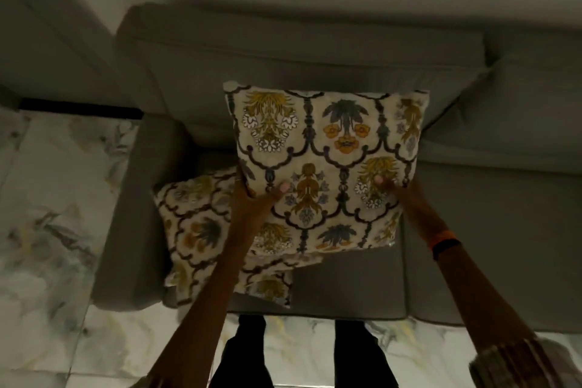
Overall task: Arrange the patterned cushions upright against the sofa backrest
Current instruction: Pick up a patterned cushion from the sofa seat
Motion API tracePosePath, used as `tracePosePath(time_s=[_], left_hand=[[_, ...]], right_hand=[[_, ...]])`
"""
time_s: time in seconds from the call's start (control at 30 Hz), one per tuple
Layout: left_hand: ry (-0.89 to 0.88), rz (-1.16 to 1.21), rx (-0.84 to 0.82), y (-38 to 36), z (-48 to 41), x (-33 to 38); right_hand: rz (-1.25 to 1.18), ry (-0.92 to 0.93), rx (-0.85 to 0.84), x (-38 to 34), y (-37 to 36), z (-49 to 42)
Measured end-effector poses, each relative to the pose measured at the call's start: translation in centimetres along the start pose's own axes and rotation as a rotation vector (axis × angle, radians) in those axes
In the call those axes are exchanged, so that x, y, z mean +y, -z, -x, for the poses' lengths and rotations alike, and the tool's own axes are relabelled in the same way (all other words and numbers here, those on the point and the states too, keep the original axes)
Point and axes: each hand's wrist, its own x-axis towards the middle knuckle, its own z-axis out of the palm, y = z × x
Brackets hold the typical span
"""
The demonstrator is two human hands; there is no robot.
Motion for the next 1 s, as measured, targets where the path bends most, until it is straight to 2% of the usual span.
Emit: tracePosePath(time_s=[0.1, 0.17, 0.27, 0.43, 0.53, 0.83, 0.93, 1.0], left_hand=[[-0.001, -0.091, -0.153, -9.9, -0.9, -0.1], [-0.074, -0.117, -0.248, -15.2, -1.9, -1.1], [-0.173, -0.164, -0.294, -22.3, -3.3, -3.1], [-0.111, -0.221, -0.361, -29.6, -5.6, -6.6], [-0.155, -0.230, -0.282, -31.7, -6.0, -7.7], [-0.192, -0.250, -0.221, -32.3, -6.0, -6.9], [-0.101, -0.232, -0.189, -30.0, -4.9, -7.0], [-0.154, -0.329, -0.169, -27.4, -4.1, -7.8]], right_hand=[[0.030, 0.050, 0.070, 1.3, 8.6, -1.3], [0.062, 0.072, 0.126, 3.0, 12.9, -3.0], [0.132, 0.126, 0.138, 6.6, 18.8, -6.5], [0.196, 0.146, 0.152, 12.3, 24.4, -10.7], [0.209, 0.082, 0.170, 14.7, 25.2, -12.1], [0.241, 0.051, 0.309, 16.9, 25.0, -13.1], [0.179, -0.076, 0.406, 17.2, 22.0, -10.8], [0.172, -0.211, 0.447, 17.2, 18.5, -8.9]])
